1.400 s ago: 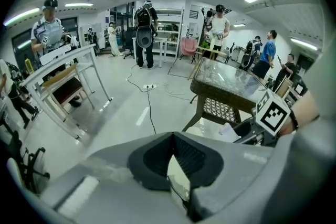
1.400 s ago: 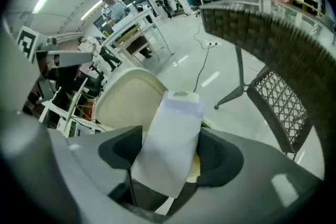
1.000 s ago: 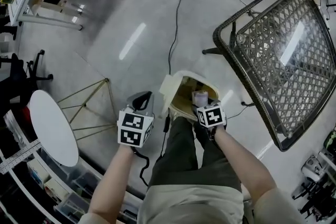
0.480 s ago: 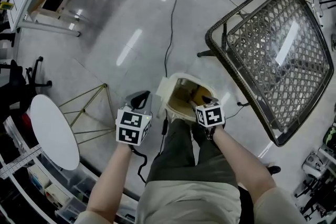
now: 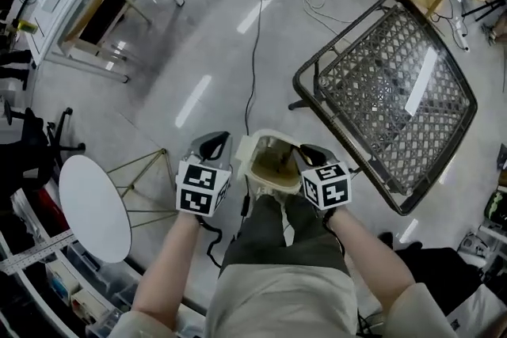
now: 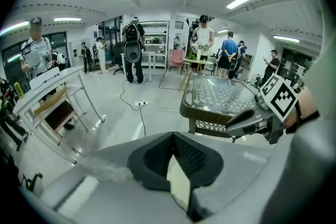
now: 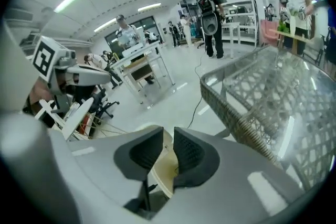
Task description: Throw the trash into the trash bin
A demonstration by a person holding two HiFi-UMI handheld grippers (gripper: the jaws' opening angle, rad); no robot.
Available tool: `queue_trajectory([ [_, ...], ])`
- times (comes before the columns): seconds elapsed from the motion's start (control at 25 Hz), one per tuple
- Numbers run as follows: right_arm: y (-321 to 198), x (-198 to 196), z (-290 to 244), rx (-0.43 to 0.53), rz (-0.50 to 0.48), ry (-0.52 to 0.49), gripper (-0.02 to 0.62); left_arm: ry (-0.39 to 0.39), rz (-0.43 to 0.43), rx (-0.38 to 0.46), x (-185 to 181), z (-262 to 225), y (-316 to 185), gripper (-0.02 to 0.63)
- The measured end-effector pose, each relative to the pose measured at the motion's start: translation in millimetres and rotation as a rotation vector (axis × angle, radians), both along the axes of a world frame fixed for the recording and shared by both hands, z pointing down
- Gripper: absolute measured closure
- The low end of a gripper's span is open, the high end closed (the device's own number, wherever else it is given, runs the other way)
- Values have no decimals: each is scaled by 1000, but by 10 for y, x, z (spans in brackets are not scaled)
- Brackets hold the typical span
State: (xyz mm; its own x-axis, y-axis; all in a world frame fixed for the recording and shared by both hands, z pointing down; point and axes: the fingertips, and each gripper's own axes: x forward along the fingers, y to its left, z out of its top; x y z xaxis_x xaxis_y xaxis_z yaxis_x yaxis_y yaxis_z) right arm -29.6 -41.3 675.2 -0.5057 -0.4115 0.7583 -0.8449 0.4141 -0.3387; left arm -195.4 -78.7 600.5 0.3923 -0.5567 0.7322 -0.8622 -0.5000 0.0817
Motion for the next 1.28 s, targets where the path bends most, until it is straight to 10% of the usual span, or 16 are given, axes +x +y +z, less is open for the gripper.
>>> queue_trajectory([
  [0.76,-90,479,-3244,573,143,-120,591,40,250,409,817,-2335,-64,604],
  [1.28,340,642,-4930,960,83,-19,591,127,197,760,788,-3904,120,604],
])
